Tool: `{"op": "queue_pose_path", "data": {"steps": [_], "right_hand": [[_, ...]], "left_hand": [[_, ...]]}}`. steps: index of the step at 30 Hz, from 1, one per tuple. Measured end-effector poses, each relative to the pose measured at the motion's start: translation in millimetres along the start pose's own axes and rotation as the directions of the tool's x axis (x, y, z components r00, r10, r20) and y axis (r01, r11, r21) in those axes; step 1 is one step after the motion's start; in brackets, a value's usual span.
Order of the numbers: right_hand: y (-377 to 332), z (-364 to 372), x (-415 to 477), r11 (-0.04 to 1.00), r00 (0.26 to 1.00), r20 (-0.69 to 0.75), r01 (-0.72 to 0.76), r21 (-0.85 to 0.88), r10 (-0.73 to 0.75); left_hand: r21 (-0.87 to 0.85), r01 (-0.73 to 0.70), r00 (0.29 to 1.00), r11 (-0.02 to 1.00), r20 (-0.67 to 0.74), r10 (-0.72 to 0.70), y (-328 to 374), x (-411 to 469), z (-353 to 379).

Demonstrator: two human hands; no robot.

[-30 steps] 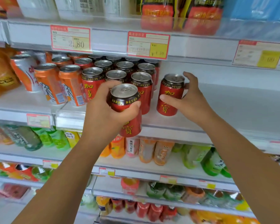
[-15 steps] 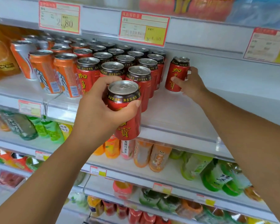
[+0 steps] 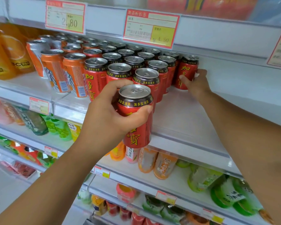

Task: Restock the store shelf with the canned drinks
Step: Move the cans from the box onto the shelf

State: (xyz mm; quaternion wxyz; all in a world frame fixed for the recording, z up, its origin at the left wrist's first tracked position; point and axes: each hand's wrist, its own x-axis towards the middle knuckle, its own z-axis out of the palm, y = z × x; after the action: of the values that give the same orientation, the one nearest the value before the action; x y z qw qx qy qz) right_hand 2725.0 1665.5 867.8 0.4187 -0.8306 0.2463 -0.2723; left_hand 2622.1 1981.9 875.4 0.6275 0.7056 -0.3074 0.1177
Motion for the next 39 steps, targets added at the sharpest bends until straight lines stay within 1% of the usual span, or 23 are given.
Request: {"op": "queue_pose_path", "data": {"steps": [3, 4, 5, 6, 8, 9, 10, 11, 12, 13, 14, 16, 17, 18, 20, 21, 24, 26, 27, 29, 32, 36, 39], "right_hand": [[-14.0, -18.3, -12.7, 0.961, 0.985, 0.069, -0.135, -0.241, 0.156], [-22.1, -28.0, -24.0, 0.939, 0.981, 0.098, -0.127, -0.319, 0.166], [-30.2, -38.2, -38.8, 0.930, 0.984, 0.119, -0.083, -0.359, 0.134], [-37.3, -47.6, -56.8, 0.934, 0.988, 0.141, -0.012, -0.357, 0.067], [-45.7, -61.2, -97.7, 0.957, 0.967, 0.232, 0.160, -0.241, -0.103], [-48.5, -65.3, -119.3, 0.960, 0.932, 0.318, 0.234, -0.156, -0.175], [-53.8, -68.5, -142.7, 0.959, 0.870, 0.434, 0.279, -0.044, -0.233], [-58.5, -69.9, -162.0, 0.956, 0.787, 0.552, 0.286, 0.069, -0.275], [-63.2, -69.3, -178.2, 0.949, 0.707, 0.635, 0.265, 0.169, -0.310], [-65.9, -66.4, -191.3, 0.941, 0.662, 0.668, 0.228, 0.252, -0.339], [-65.1, -61.7, -199.3, 0.929, 0.671, 0.648, 0.193, 0.315, -0.359], [-62.0, -51.4, -208.7, 0.910, 0.798, 0.483, 0.190, 0.368, -0.361], [-60.2, -48.5, -209.6, 0.910, 0.853, 0.391, 0.204, 0.360, -0.345], [-58.4, -48.1, -208.5, 0.917, 0.889, 0.324, 0.209, 0.341, -0.323], [-52.2, -51.8, -199.0, 0.947, 0.936, 0.253, 0.175, 0.270, -0.245], [-47.5, -54.3, -190.5, 0.964, 0.954, 0.228, 0.141, 0.226, -0.193], [-33.7, -55.5, -158.7, 0.989, 0.979, 0.186, 0.060, 0.138, -0.086], [-24.4, -52.0, -136.6, 0.992, 0.986, 0.165, 0.019, 0.125, -0.040], [-20.0, -49.5, -125.6, 0.992, 0.988, 0.153, 0.004, 0.128, -0.023], [-15.1, -43.6, -108.0, 0.992, 0.990, 0.142, -0.003, 0.126, -0.015], [-12.7, -34.8, -88.4, 0.994, 0.990, 0.142, 0.012, 0.110, -0.028], [-19.4, -25.8, -74.5, 0.997, 0.993, 0.093, 0.066, 0.039, -0.069], [-17.1, -21.2, -70.5, 0.997, 0.995, 0.071, 0.069, 0.035, -0.071]], "left_hand": [[-0.030, 0.018, 1.000, 0.999, 0.017, -0.017, 3.4, 0.4, -0.8], [-0.046, 0.023, 0.999, 0.999, 0.024, -0.022, 4.5, 0.8, -1.6], [-0.059, 0.025, 0.999, 0.998, 0.035, -0.023, 5.5, 1.3, -2.3], [-0.071, 0.023, 0.999, 0.997, 0.050, -0.019, 6.2, 2.1, -2.2], [-0.098, 0.029, 0.998, 0.995, 0.064, -0.023, 7.6, 4.0, -0.5], [-0.108, 0.028, 0.997, 0.994, 0.069, -0.020, 8.7, 5.4, 1.7], [-0.117, 0.020, 0.997, 0.993, 0.073, -0.011, 9.6, 7.1, 4.8], [-0.125, 0.009, 0.997, 0.992, 0.078, 0.001, 11.7, 8.6, 8.8], [-0.128, -0.005, 0.996, 0.992, 0.083, 0.016, 13.4, 10.4, 13.7], [-0.126, -0.015, 0.996, 0.992, 0.084, 0.026, 15.3, 12.2, 19.2], [-0.116, -0.023, 0.996, 0.993, 0.081, 0.032, 16.5, 14.1, 25.0], [-0.088, -0.024, 0.996, 0.996, 0.087, 0.032, 21.7, 18.3, 35.5], [-0.078, -0.022, 0.993, 0.997, 0.113, 0.031, 24.5, 20.2, 38.9], [-0.073, -0.022, 0.988, 0.997, 0.154, 0.033, 26.0, 21.3, 40.4], [-0.049, -0.043, 0.972, 0.998, 0.228, 0.053, 23.6, 20.1, 35.1], [0.001, -0.070, 0.969, 0.998, 0.238, 0.067, 19.5, 17.4, 29.2], [0.265, -0.139, 0.975, 0.954, 0.205, 0.085, -7.3, 7.7, 9.4], [0.419, -0.184, 0.964, 0.889, 0.251, 0.081, -28.8, 3.5, 2.8], [0.465, -0.227, 0.954, 0.855, 0.283, 0.100, -38.5, 2.7, 2.1], [0.494, -0.304, 0.937, 0.815, 0.311, 0.161, -56.1, 2.0, 4.1], [0.480, -0.344, 0.930, 0.807, 0.291, 0.224, -75.9, 0.9, 8.4], [0.446, -0.343, 0.934, 0.827, 0.261, 0.246, -84.2, 0.0, 12.4], [0.436, -0.334, 0.936, 0.836, 0.262, 0.237, -85.3, 0.1, 12.1]]}}
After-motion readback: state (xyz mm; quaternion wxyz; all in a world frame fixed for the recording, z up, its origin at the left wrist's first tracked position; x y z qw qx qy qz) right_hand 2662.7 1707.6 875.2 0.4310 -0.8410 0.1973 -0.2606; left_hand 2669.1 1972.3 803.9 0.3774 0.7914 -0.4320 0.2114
